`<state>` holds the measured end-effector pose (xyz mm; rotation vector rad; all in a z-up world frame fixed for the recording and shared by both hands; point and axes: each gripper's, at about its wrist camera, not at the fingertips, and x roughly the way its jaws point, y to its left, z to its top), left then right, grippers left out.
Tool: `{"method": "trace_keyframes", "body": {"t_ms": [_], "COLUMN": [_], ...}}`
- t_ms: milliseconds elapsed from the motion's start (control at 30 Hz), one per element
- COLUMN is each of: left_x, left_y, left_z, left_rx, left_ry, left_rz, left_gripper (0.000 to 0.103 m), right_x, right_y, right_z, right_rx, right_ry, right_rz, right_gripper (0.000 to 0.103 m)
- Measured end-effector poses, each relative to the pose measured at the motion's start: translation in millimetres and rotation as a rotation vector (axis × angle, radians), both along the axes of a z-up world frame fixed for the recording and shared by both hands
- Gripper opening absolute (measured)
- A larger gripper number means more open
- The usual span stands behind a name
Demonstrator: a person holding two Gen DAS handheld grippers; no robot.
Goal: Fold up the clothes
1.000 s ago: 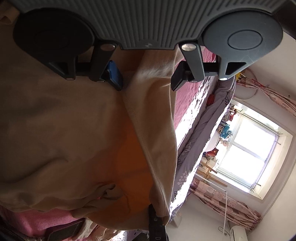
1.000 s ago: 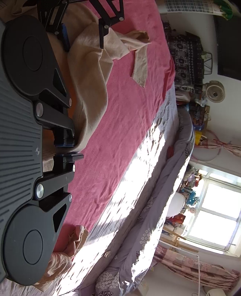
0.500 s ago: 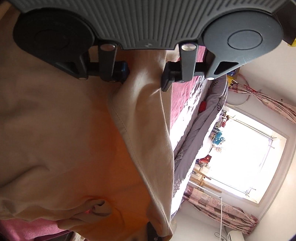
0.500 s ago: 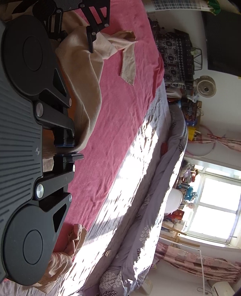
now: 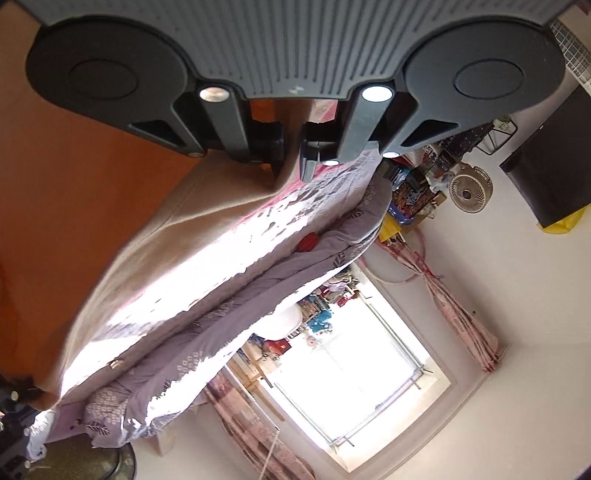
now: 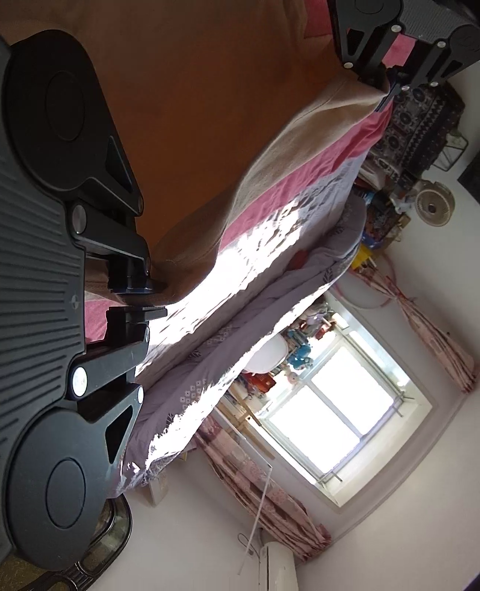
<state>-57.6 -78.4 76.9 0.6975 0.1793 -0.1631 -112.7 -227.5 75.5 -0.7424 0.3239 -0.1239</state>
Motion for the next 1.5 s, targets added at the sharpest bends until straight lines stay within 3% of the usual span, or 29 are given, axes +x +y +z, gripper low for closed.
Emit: {"method": "trace_keyframes", "body": {"t_ms": [233, 600, 867, 1067, 1233, 1500], "left_x": [1.7, -17.5, -27.7, -7.5, -3.0, -16.3], "left_y": [11.9, 8.7, 7.8, 3.8, -2.1, -0.5], "left_z": [37.3, 54.2, 74.5, 92.1, 101.6, 122.3], "left_rx": [-0.067, -0.077, -0.103, -0.116, -0.132, -0.164], "left_ry": [-0.080, -0.169, -0.253, -0.270, -0.304, -0.382], "left_rz": [0.043, 0.032, 0.031, 0.026, 0.024, 0.006], "left_gripper": [0.008, 0.003, 0.003, 0.005, 0.005, 0.008], "right_x": [-10.1, -17.0, -21.2, -3.4, 13.0, 1.9], "right_y": [2.4, -1.2, -3.0, -14.2, -23.9, -39.0], "right_z": [17.2, 20.6, 44.1, 62.5, 65.3, 72.2], "right_rx": [-0.047, -0.041, -0.074, -0.095, -0.109, -0.149], "right_ry": [-0.127, -0.167, -0.300, -0.375, -0.412, -0.529], "right_rz": [0.012, -0.007, -0.012, -0.048, -0.073, -0.106], "right_gripper": [0.007, 0.006, 0.006, 0.005, 0.005, 0.005]}}
